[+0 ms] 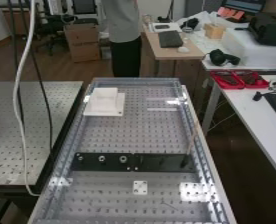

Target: Grab the paper clip and place it in the clear container

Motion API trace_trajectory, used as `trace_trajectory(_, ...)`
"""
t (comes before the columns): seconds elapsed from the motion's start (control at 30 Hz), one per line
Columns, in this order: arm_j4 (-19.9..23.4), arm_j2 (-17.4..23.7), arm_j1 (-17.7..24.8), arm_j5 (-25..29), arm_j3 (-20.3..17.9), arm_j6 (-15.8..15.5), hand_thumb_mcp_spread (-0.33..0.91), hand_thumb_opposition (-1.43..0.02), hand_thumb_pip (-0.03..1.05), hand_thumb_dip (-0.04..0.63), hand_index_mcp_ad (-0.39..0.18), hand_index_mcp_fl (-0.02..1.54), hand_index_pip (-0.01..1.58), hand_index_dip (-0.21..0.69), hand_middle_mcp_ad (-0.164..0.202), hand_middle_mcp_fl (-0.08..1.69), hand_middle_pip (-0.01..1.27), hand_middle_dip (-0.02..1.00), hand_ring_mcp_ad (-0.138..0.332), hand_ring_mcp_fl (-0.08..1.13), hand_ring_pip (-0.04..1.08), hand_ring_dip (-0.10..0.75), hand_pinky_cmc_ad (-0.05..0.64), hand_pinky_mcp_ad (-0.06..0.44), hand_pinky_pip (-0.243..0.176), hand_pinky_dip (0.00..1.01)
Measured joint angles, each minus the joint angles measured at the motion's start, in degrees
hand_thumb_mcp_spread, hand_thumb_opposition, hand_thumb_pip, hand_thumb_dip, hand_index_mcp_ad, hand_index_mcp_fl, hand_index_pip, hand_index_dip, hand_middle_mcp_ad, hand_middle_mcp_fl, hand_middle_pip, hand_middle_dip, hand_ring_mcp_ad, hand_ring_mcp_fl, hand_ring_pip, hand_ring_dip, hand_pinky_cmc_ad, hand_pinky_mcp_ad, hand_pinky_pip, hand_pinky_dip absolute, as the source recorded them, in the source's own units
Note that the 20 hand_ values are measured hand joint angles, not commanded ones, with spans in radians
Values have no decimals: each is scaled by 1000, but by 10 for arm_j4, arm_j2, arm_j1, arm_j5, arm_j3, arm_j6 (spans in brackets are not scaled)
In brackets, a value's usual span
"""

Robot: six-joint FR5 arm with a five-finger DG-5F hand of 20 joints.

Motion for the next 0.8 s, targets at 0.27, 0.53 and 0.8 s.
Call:
trace_trajectory(0.27, -5, -2, 0, 1, 6, 2, 216, -403, 332, 66, 21, 7, 51, 63, 54, 0, 94, 96, 61, 2, 54, 58, 141, 148, -16, 309)
trace_trajectory(0.53, -7, -3, -1, 2, 8, 2, 232, -632, 394, 65, 19, 7, 70, 77, 56, 2, 124, 157, 122, 2, 89, 101, 297, 279, -61, 513)
trace_trajectory(0.8, -3, -3, -2, 1, 3, 4, 232, -674, 396, 65, 19, 23, 86, 89, 75, 2, 141, 176, 157, 0, 96, 113, 346, 314, -79, 585)
